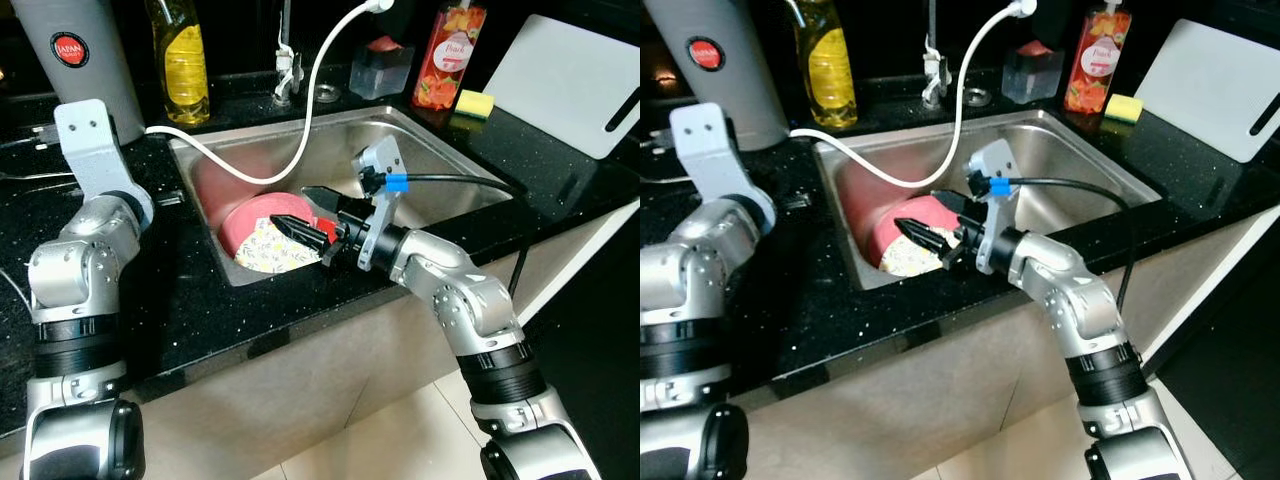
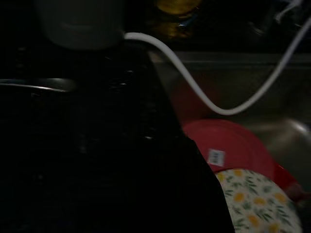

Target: Kitchen organization

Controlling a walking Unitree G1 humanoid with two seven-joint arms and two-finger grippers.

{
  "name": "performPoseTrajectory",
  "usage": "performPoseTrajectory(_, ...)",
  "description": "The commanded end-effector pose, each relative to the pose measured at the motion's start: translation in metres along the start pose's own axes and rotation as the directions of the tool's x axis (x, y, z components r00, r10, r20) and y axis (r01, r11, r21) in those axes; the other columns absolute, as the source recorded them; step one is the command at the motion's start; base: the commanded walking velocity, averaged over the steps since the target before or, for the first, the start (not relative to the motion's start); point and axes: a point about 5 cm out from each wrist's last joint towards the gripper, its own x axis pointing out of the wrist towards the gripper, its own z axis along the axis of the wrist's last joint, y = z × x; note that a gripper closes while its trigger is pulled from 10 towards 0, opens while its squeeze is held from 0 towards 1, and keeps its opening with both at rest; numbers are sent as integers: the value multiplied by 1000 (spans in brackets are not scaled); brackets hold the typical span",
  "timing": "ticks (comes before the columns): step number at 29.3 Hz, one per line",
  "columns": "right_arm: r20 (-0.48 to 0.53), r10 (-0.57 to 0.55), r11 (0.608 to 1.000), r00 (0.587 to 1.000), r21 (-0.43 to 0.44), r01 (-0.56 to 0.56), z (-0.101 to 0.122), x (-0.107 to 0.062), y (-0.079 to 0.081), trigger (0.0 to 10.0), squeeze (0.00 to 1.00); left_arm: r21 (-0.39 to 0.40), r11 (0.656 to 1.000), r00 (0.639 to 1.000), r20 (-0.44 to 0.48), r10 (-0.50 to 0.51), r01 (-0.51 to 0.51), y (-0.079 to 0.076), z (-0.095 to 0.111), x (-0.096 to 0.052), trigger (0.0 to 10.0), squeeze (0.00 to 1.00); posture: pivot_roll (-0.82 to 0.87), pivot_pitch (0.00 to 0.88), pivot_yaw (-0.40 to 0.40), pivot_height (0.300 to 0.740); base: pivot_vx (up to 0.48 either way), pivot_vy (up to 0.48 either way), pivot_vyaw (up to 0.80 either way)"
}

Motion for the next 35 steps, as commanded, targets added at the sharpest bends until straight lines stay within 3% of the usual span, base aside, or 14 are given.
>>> performPoseTrajectory(1,25,14,1000,1000,-9,-14,6,0,3,10000,0,7,1000,999,-54,7,-7,5,2,-3,10000,0,-81,151,-29,740,0,0,0)
performPoseTrajectory(3,29,12,1000,1000,-5,-12,6,-1,3,10000,0,95,995,995,-92,37,-28,9,-5,-3,10000,0,-81,151,-28,740,0,0,0)
performPoseTrajectory(5,30,11,1000,999,-4,-11,6,-1,3,10000,0,116,993,994,-94,48,-37,10,-7,-4,10000,0,-81,151,-28,740,0,0,0)
performPoseTrajectory(6,31,10,1000,999,-2,-10,6,-1,3,10000,0,154,987,993,-96,66,-51,12,-8,-5,10000,176,-80,153,-27,740,0,0,0)
performPoseTrajectory(7,33,10,1000,999,-1,-10,6,-1,3,10000,0,181,981,993,-89,83,-65,14,-9,-5,10000,1000,-80,153,-27,740,0,0,0)
performPoseTrajectory(9,34,9,1000,999,2,-10,6,-1,3,10000,0,204,976,992,-83,93,-74,14,-9,-6,10000,1000,-79,154,-30,740,0,0,0)
performPoseTrajectory(16,35,10,1000,999,5,-10,6,0,3,10000,0,165,986,991,-119,60,-39,9,-13,-9,10000,1000,-77,153,-30,740,0,0,0)
performPoseTrajectory(17,35,9,1000,999,6,-10,6,0,2,10000,0,153,988,989,-136,55,-34,8,-14,-10,10000,0,-76,153,-30,740,0,0,0)
performPoseTrajectory(28,33,11,1000,999,12,-11,5,1,3,10000,0,123,987,963,-237,130,-103,23,-32,-17,10000,0,-72,153,-25,740,0,0,0)
performPoseTrajectory(35,34,11,1000,999,13,-11,5,1,3,10000,0,147,982,948,-276,159,-122,31,-44,-22,10000,0,-69,155,-27,740,0,0,0)
